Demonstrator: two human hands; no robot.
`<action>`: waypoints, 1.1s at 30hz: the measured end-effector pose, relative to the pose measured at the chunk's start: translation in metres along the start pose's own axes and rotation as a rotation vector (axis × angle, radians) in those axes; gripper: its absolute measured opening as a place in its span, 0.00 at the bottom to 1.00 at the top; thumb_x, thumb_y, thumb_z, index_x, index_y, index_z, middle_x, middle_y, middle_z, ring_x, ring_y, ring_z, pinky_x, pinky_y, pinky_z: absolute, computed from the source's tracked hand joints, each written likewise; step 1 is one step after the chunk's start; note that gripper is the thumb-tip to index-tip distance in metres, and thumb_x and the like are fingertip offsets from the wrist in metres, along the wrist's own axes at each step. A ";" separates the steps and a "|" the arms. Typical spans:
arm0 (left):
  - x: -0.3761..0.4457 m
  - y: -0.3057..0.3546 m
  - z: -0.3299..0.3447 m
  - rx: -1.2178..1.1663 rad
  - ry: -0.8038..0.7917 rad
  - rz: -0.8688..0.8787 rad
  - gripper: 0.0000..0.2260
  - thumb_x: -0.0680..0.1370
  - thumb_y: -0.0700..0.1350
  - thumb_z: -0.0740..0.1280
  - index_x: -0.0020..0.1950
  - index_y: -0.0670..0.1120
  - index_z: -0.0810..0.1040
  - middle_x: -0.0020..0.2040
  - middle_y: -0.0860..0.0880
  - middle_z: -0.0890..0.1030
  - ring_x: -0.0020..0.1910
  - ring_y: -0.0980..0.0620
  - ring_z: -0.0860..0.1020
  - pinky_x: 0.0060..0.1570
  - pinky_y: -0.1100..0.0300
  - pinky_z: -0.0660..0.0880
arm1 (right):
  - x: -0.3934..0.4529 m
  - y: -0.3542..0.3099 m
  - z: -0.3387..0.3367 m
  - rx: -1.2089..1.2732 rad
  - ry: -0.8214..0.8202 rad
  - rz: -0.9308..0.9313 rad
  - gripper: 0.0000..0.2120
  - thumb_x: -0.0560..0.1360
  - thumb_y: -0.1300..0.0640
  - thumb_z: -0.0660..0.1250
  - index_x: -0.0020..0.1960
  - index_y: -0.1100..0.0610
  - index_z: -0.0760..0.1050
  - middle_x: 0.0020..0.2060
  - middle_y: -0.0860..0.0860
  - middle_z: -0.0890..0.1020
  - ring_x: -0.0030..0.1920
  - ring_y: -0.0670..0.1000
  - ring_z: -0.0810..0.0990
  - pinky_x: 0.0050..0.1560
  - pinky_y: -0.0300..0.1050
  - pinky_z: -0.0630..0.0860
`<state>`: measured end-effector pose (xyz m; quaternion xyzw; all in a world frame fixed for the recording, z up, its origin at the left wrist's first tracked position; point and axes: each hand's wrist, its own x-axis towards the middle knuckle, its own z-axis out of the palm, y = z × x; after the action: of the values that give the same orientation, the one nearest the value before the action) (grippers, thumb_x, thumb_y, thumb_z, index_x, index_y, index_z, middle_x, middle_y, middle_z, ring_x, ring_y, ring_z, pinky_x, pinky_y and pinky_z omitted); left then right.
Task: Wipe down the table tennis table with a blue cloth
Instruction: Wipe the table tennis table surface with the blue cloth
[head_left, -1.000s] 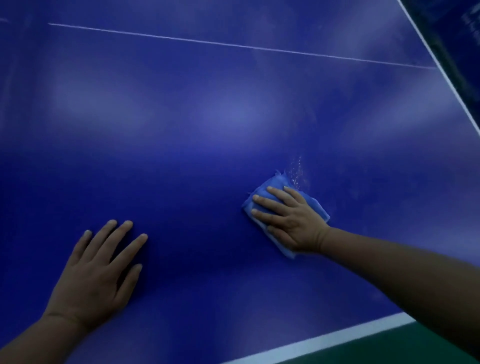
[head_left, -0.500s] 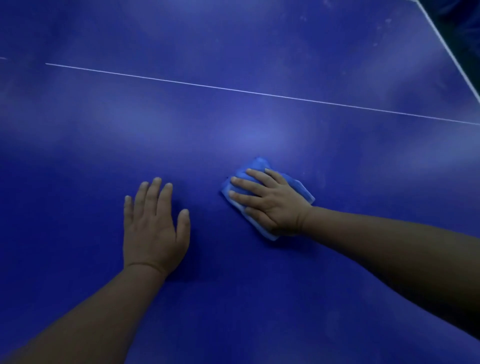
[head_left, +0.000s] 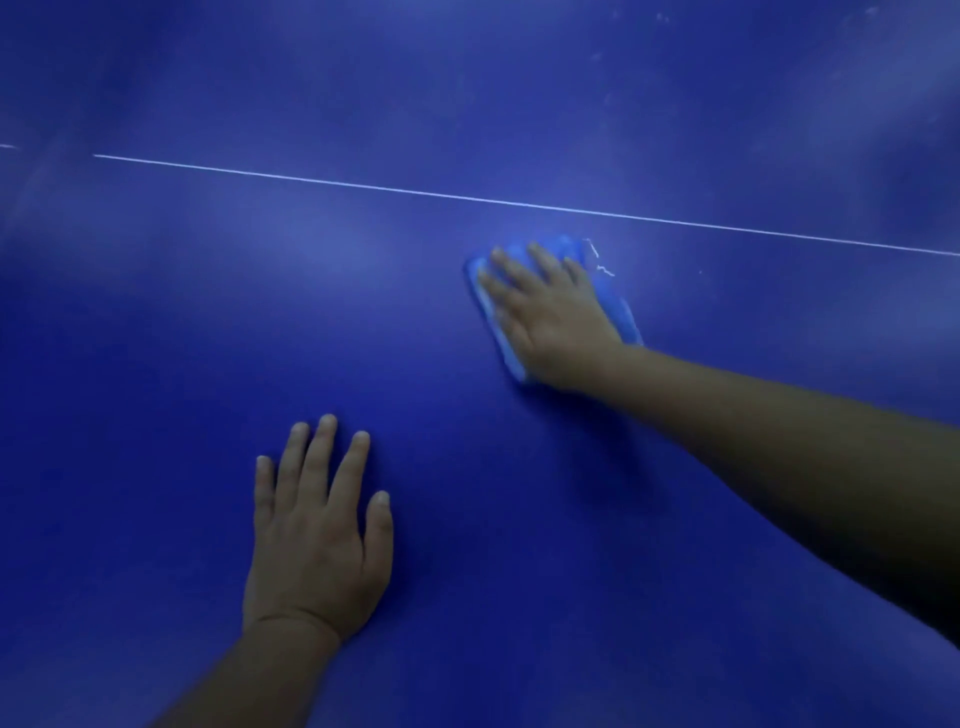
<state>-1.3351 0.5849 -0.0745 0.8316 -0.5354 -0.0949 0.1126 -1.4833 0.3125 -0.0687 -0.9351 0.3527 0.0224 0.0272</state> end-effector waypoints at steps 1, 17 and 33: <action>0.001 0.000 0.000 0.004 0.003 0.008 0.29 0.79 0.56 0.51 0.74 0.43 0.71 0.77 0.41 0.65 0.78 0.40 0.58 0.75 0.37 0.51 | -0.020 -0.008 0.004 -0.011 -0.009 -0.098 0.24 0.84 0.45 0.49 0.79 0.45 0.59 0.79 0.47 0.60 0.78 0.59 0.58 0.74 0.62 0.55; 0.002 0.002 0.000 0.034 -0.005 -0.001 0.29 0.78 0.55 0.53 0.73 0.42 0.71 0.76 0.40 0.65 0.77 0.41 0.58 0.75 0.39 0.49 | 0.062 -0.021 -0.005 -0.134 -0.020 -0.011 0.28 0.81 0.47 0.46 0.80 0.51 0.55 0.79 0.52 0.60 0.76 0.61 0.60 0.72 0.62 0.59; 0.001 0.002 -0.001 0.025 -0.006 0.005 0.29 0.78 0.55 0.53 0.73 0.41 0.72 0.76 0.39 0.65 0.78 0.40 0.57 0.75 0.37 0.50 | 0.024 0.034 0.002 -0.075 0.016 0.169 0.25 0.84 0.49 0.49 0.80 0.50 0.56 0.79 0.49 0.59 0.78 0.61 0.57 0.74 0.66 0.55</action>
<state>-1.3364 0.5828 -0.0732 0.8313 -0.5390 -0.0904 0.1009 -1.4878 0.2712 -0.0734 -0.9025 0.4295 0.0304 -0.0127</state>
